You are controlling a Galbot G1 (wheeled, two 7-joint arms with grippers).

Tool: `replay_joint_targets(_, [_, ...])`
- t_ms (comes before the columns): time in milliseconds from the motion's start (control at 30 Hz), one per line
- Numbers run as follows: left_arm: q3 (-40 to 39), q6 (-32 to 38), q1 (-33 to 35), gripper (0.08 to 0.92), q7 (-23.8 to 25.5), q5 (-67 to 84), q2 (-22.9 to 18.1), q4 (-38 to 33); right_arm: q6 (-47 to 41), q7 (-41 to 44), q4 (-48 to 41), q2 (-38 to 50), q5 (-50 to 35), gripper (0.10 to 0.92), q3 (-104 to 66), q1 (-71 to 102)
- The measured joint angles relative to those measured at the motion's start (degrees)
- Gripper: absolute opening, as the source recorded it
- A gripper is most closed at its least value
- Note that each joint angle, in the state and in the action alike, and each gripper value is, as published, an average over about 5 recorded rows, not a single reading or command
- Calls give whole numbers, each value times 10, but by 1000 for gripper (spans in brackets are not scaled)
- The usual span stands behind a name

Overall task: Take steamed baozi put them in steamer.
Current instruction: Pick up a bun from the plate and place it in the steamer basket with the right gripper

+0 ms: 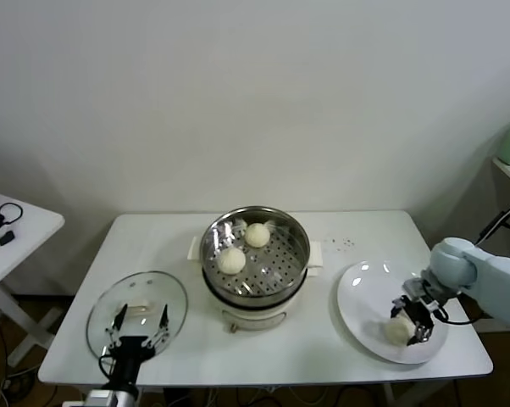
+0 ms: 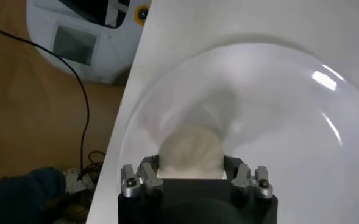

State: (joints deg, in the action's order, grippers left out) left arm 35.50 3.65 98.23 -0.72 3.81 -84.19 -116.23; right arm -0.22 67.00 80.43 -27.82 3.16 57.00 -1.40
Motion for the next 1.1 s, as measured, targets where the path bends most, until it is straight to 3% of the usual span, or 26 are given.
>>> replay_joint_targets(233, [-1,-5,0,823,-3,-2,3,-2,61,15,38,-9,35,687,16,-78])
replay_joint_targets(667, [-7,-15,-1,823,-8,-13,2,-5,266,13,109,-68,164,688,46,-263])
replay_joint_targets(1100, [-6,-6,7,823,0,0,3,-11,335,8,149,-190,207,695,64,-321])
